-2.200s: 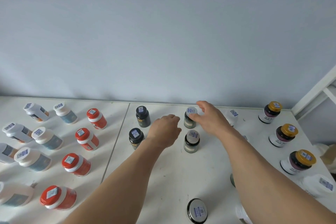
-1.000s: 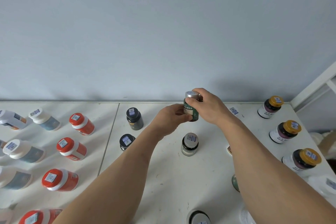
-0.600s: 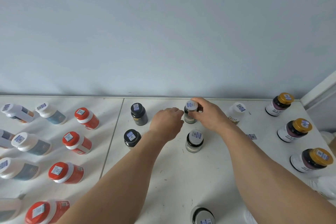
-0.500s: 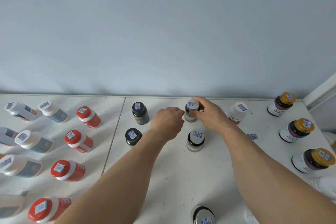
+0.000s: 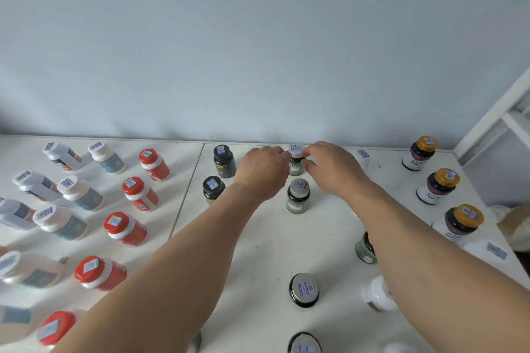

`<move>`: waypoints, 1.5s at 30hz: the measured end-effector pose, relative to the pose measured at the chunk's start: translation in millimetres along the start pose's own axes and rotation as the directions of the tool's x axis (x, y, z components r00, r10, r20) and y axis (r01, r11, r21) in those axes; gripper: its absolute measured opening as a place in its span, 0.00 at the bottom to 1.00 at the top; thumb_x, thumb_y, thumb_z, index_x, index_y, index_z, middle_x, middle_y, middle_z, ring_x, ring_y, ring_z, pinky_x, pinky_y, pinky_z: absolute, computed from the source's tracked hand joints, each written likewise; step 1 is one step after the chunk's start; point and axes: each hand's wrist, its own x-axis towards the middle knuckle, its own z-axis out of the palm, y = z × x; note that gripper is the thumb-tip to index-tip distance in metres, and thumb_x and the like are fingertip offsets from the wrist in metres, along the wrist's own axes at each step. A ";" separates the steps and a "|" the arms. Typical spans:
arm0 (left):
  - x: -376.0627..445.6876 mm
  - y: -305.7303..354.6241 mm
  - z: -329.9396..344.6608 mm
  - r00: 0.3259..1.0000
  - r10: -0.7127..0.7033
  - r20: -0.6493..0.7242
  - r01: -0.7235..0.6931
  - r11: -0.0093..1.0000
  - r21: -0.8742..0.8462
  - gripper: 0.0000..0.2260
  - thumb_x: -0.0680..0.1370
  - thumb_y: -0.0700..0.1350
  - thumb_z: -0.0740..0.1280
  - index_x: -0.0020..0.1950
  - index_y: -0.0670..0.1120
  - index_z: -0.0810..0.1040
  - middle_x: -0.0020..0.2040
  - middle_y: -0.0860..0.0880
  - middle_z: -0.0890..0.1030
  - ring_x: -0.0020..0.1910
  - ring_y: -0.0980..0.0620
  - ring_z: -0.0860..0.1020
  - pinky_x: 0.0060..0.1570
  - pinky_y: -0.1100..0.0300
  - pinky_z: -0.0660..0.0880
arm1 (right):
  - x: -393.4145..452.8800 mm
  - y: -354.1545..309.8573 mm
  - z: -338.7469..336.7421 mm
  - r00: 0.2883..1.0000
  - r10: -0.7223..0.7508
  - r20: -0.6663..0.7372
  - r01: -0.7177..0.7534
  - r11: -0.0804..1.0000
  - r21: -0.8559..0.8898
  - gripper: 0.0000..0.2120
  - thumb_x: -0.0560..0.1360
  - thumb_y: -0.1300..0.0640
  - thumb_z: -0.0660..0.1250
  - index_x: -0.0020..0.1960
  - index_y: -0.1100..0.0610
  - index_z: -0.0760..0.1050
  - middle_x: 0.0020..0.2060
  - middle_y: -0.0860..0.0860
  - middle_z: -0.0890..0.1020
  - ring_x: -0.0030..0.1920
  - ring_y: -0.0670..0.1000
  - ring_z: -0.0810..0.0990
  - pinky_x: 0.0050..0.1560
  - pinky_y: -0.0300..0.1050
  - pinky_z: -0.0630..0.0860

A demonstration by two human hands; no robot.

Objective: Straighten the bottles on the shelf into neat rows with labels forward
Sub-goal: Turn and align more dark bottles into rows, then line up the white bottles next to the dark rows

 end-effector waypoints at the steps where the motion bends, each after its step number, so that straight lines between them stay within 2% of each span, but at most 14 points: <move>1: -4.4 3.9 -4.9 1.000 0.008 -0.005 -0.008 1.000 -0.001 0.07 0.79 0.45 0.60 0.52 0.47 0.77 0.48 0.49 0.79 0.50 0.45 0.77 0.45 0.56 0.67 | -7.8 -1.8 -3.6 1.000 -0.008 0.002 0.008 1.000 -0.024 0.13 0.80 0.53 0.60 0.60 0.54 0.77 0.58 0.51 0.79 0.59 0.55 0.76 0.55 0.50 0.73; 5: -25.1 19.0 -20.3 0.999 0.040 -0.032 -0.040 0.999 -0.002 0.07 0.79 0.45 0.60 0.51 0.47 0.76 0.49 0.49 0.79 0.50 0.45 0.77 0.45 0.55 0.68 | -42.3 -8.0 -13.3 1.000 0.007 -0.009 -0.008 0.997 -0.071 0.13 0.80 0.52 0.59 0.59 0.53 0.77 0.56 0.51 0.80 0.58 0.55 0.77 0.55 0.51 0.73; 8: -44.3 32.8 -31.2 0.993 0.086 -0.079 -0.088 0.996 -0.017 0.09 0.80 0.47 0.59 0.53 0.47 0.77 0.51 0.48 0.80 0.51 0.45 0.77 0.46 0.55 0.69 | -73.8 -13.5 -21.0 0.999 0.036 -0.039 -0.038 0.997 -0.065 0.13 0.80 0.50 0.59 0.61 0.52 0.77 0.59 0.49 0.79 0.58 0.54 0.77 0.54 0.49 0.73; 13: -84.9 62.7 -43.2 0.973 0.167 -0.162 -0.187 0.975 -0.118 0.11 0.80 0.48 0.61 0.56 0.45 0.78 0.52 0.48 0.81 0.51 0.44 0.78 0.47 0.53 0.71 | -136.8 -23.2 -35.2 0.988 0.107 -0.111 -0.110 0.994 -0.019 0.14 0.80 0.49 0.61 0.62 0.51 0.76 0.61 0.48 0.78 0.58 0.54 0.76 0.54 0.49 0.73; 18: -129.6 96.5 -52.4 0.962 0.211 -0.174 -0.239 0.957 -0.165 0.08 0.74 0.47 0.69 0.48 0.44 0.82 0.45 0.47 0.83 0.44 0.43 0.81 0.41 0.54 0.75 | -203.0 -22.2 -53.2 0.965 0.208 -0.160 -0.197 0.977 0.081 0.13 0.79 0.47 0.62 0.60 0.50 0.78 0.58 0.49 0.79 0.57 0.53 0.76 0.54 0.49 0.73; 20: -145.6 110.4 -57.3 0.959 0.210 -0.190 -0.248 0.946 -0.208 0.08 0.74 0.47 0.69 0.48 0.44 0.82 0.45 0.48 0.83 0.45 0.43 0.81 0.41 0.54 0.75 | -227.9 -17.7 -58.6 0.955 0.234 -0.184 -0.212 0.968 0.132 0.13 0.79 0.47 0.63 0.58 0.51 0.79 0.57 0.49 0.80 0.56 0.52 0.77 0.55 0.50 0.73; 24: -177.7 138.4 -67.6 0.982 0.163 -0.091 -0.183 0.938 -0.295 0.14 0.79 0.50 0.62 0.60 0.46 0.77 0.57 0.49 0.80 0.57 0.46 0.76 0.48 0.54 0.72 | -275.2 -5.8 -59.5 0.949 0.267 -0.165 -0.230 0.950 0.213 0.17 0.78 0.43 0.63 0.63 0.50 0.76 0.60 0.44 0.78 0.59 0.48 0.76 0.55 0.42 0.70; 27: -199.4 160.0 -67.1 0.987 0.129 0.091 -0.086 0.922 -0.378 0.17 0.80 0.53 0.60 0.65 0.46 0.74 0.63 0.50 0.76 0.62 0.46 0.74 0.55 0.52 0.72 | -310.5 7.7 -51.8 0.955 0.275 -0.114 -0.234 0.930 0.282 0.22 0.76 0.41 0.64 0.67 0.50 0.74 0.63 0.44 0.77 0.63 0.46 0.74 0.59 0.42 0.69; 32: -239.1 195.5 -44.2 0.961 0.045 0.273 0.073 0.910 -0.408 0.18 0.79 0.52 0.62 0.65 0.44 0.72 0.63 0.48 0.76 0.62 0.45 0.74 0.55 0.51 0.74 | -361.3 38.8 -24.1 0.957 0.290 -0.018 -0.261 0.884 0.388 0.28 0.72 0.37 0.67 0.68 0.48 0.71 0.64 0.42 0.75 0.64 0.43 0.71 0.63 0.43 0.68; 35: -261.3 216.2 -20.2 0.941 -0.005 0.337 0.135 0.922 -0.363 0.19 0.79 0.52 0.62 0.65 0.43 0.71 0.64 0.47 0.74 0.63 0.46 0.72 0.57 0.53 0.72 | -380.7 62.9 1.8 0.958 0.279 0.061 -0.282 0.894 0.348 0.35 0.69 0.34 0.68 0.71 0.48 0.67 0.67 0.43 0.71 0.67 0.44 0.68 0.65 0.43 0.66; 39: -279.4 232.2 12.9 0.948 -0.052 0.313 0.144 0.950 -0.279 0.21 0.79 0.52 0.63 0.69 0.44 0.68 0.69 0.48 0.69 0.69 0.48 0.66 0.66 0.56 0.65 | -384.8 93.2 41.9 0.976 0.180 0.120 -0.187 0.981 0.048 0.38 0.72 0.34 0.66 0.74 0.54 0.63 0.74 0.50 0.64 0.74 0.51 0.60 0.71 0.46 0.59; 42: -284.9 240.1 32.8 0.956 -0.080 0.281 0.152 0.957 -0.246 0.25 0.78 0.53 0.64 0.71 0.44 0.64 0.73 0.49 0.63 0.73 0.50 0.59 0.69 0.57 0.60 | -383.5 105.9 66.9 0.985 0.162 0.053 -0.161 0.986 -0.036 0.37 0.71 0.33 0.66 0.72 0.53 0.65 0.74 0.50 0.62 0.74 0.51 0.58 0.71 0.48 0.59; 45: -286.3 248.0 48.1 0.956 -0.094 0.277 0.150 0.971 -0.187 0.29 0.78 0.55 0.63 0.75 0.44 0.60 0.76 0.48 0.58 0.76 0.49 0.54 0.72 0.58 0.55 | -383.2 108.9 84.5 0.982 0.174 -0.073 -0.174 0.985 -0.004 0.34 0.69 0.36 0.71 0.68 0.53 0.70 0.70 0.50 0.68 0.71 0.53 0.65 0.67 0.50 0.63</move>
